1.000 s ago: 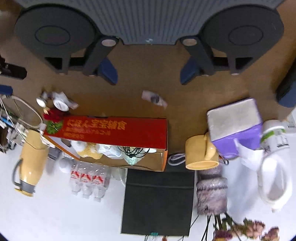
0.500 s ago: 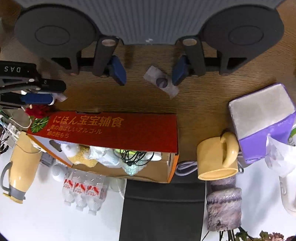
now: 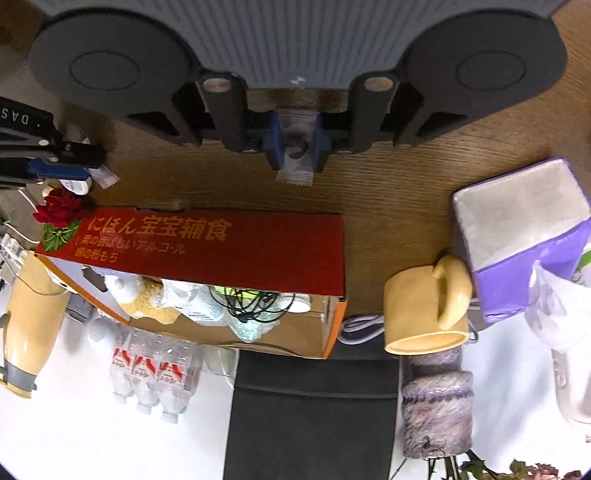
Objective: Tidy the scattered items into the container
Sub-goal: 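Grasp the clear candy wrapper with the left gripper while the right grasps another clear wrapper, then carry both clear wrappers into the box and open both grippers, then withdraw both grippers from the box toward the white container and small pieces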
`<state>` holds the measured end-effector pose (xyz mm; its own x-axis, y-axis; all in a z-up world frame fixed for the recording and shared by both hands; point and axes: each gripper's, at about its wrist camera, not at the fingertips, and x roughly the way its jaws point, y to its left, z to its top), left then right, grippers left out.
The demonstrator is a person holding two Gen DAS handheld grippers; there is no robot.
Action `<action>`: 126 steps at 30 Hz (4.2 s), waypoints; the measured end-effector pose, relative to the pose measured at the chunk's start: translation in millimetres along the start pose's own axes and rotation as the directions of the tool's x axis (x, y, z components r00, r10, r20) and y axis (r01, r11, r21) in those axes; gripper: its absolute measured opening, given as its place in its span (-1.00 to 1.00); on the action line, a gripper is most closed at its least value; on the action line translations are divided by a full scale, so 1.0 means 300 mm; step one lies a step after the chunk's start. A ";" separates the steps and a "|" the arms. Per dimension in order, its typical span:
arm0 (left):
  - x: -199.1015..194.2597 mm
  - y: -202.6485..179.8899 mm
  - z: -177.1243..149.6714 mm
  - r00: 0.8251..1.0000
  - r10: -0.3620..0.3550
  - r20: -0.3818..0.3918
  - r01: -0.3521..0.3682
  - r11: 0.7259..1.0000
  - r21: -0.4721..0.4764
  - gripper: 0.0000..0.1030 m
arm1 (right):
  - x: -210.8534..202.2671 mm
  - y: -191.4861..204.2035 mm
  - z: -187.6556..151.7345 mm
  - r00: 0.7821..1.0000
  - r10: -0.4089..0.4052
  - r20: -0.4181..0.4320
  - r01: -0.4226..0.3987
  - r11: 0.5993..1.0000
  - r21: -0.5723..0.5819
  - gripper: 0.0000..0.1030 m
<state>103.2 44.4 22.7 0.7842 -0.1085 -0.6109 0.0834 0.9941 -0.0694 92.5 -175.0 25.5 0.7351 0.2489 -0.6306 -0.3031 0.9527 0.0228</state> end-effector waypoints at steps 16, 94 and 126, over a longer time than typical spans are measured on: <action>-0.450 -0.116 -0.219 0.960 0.096 0.261 -0.103 0.995 0.014 -0.69 | -0.455 0.130 -0.203 0.950 -0.097 0.298 0.079 0.994 0.073 -0.64; 0.116 -0.181 0.906 0.949 0.037 -0.314 -0.018 0.998 0.062 0.76 | -0.035 -0.306 0.863 0.960 -0.056 -0.274 0.131 0.957 0.261 0.58; -0.494 -0.200 -0.178 0.978 -0.048 0.204 0.024 0.993 0.118 1.00 | -0.578 -0.044 -0.182 0.951 -0.163 0.261 0.079 0.948 0.308 0.83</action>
<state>-50.8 0.6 75.1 0.8882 -0.1534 -0.4332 0.1745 0.9846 0.0093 -64.0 -240.1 92.2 0.9072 0.1266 -0.4013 -0.0431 0.9766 0.2106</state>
